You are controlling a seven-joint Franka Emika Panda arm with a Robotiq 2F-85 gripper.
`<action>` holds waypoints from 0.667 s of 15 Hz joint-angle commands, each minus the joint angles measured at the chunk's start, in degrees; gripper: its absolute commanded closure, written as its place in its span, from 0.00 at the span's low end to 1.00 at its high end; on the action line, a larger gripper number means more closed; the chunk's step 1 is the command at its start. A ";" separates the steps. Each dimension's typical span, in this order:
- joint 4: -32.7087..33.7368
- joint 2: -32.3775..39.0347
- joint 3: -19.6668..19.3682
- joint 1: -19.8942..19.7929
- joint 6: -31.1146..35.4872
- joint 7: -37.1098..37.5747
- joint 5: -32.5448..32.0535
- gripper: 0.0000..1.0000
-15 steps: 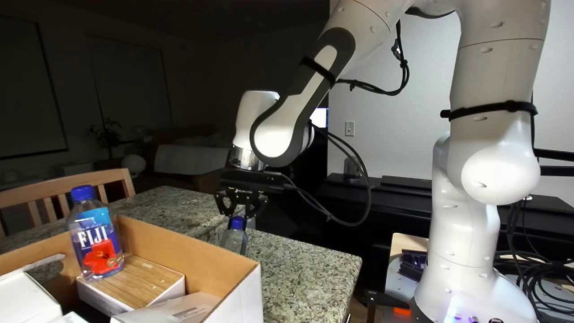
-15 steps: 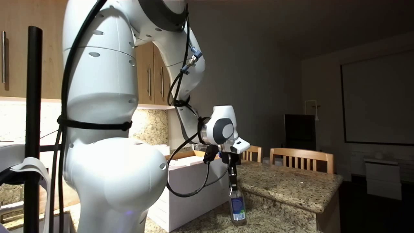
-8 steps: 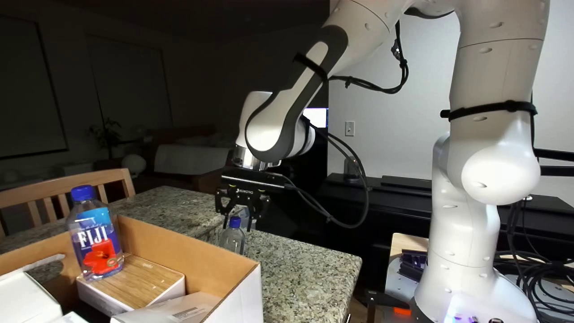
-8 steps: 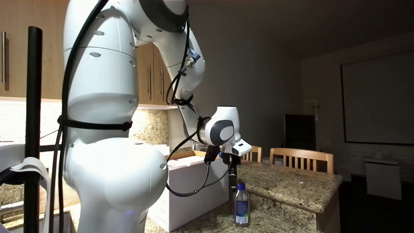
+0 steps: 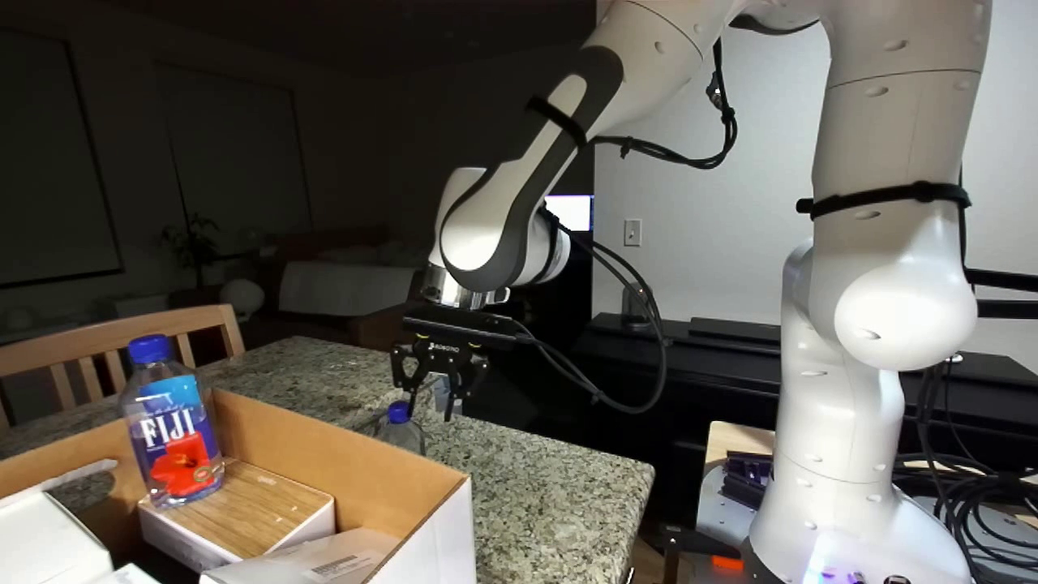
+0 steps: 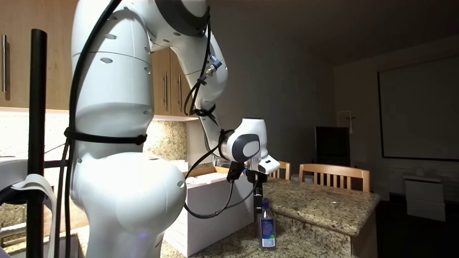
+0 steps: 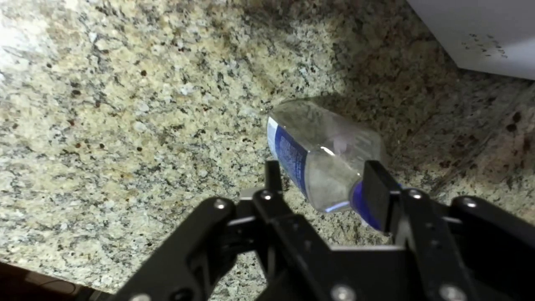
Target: Put the bottles on the counter-top
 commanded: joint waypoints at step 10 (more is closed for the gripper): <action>4.68 -8.28 1.16 3.04 -15.39 -10.56 7.55 0.01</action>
